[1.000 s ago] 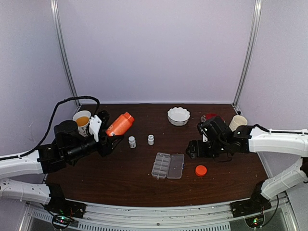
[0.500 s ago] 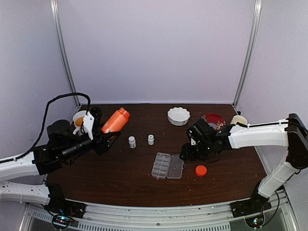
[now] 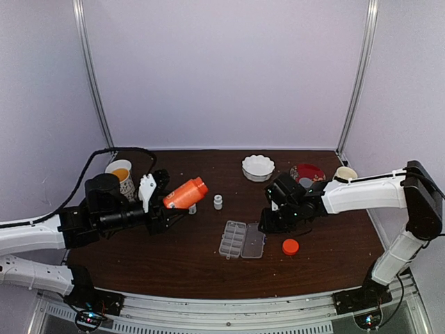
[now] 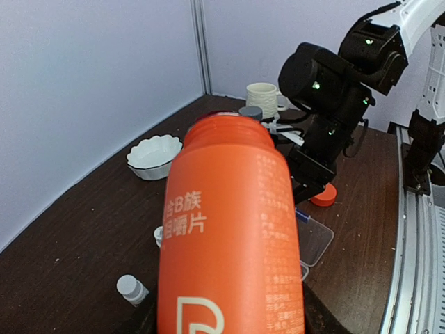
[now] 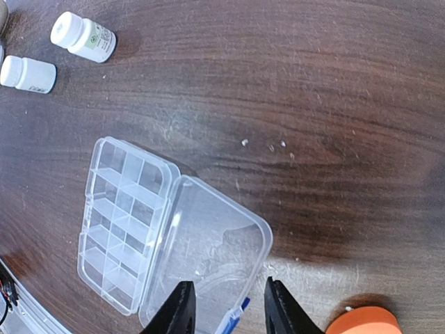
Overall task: Sort the pills into containers
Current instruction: Adjust the pill container at the center of the board.
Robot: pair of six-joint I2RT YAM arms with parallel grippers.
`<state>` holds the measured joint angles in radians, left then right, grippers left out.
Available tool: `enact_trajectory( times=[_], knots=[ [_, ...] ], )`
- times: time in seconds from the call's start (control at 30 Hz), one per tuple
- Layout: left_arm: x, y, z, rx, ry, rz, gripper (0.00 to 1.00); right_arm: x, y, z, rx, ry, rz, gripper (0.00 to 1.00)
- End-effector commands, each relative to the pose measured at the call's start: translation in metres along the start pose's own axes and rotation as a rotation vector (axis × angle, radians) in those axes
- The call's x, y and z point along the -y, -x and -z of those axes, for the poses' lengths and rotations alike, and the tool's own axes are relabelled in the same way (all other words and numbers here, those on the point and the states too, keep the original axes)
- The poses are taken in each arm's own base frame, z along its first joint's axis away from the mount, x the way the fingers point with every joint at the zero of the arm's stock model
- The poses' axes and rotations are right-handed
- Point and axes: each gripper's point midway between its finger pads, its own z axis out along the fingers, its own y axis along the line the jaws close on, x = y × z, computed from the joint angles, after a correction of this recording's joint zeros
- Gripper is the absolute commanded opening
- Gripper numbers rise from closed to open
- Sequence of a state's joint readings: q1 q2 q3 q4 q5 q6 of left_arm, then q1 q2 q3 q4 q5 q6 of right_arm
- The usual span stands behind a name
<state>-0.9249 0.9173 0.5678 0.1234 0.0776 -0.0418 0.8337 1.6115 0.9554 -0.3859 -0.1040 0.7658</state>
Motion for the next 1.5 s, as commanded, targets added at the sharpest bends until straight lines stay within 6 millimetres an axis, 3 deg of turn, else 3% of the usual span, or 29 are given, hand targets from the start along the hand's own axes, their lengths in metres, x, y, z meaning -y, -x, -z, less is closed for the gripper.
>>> enact_trajectory(
  times=[0.0,0.2,0.5,0.7,0.87,1.27,1.47],
  knots=[
    [0.015,0.021,-0.005,0.04,-0.098,-0.066,0.0,-0.001,0.011,-0.006,0.018,-0.039,0.012,0.35],
    [0.019,0.011,-0.017,-0.021,-0.125,-0.066,0.0,0.0,0.012,-0.014,0.011,-0.063,0.015,0.27],
    [0.023,0.002,-0.029,-0.04,-0.155,-0.067,0.0,-0.003,0.022,-0.007,0.04,-0.083,0.062,0.13],
    [0.025,0.004,-0.03,-0.033,-0.168,-0.063,0.0,0.002,0.021,-0.01,0.03,-0.126,0.081,0.23],
    [0.025,0.005,-0.03,-0.034,-0.166,-0.064,0.0,0.009,0.017,-0.017,0.007,-0.165,0.088,0.25],
    [0.027,-0.003,-0.032,-0.056,-0.179,-0.061,0.0,0.005,0.015,-0.029,-0.003,-0.139,0.088,0.15],
    [0.029,-0.008,-0.036,-0.072,-0.19,-0.058,0.0,0.006,0.014,-0.032,-0.012,-0.147,0.093,0.15]
  ],
)
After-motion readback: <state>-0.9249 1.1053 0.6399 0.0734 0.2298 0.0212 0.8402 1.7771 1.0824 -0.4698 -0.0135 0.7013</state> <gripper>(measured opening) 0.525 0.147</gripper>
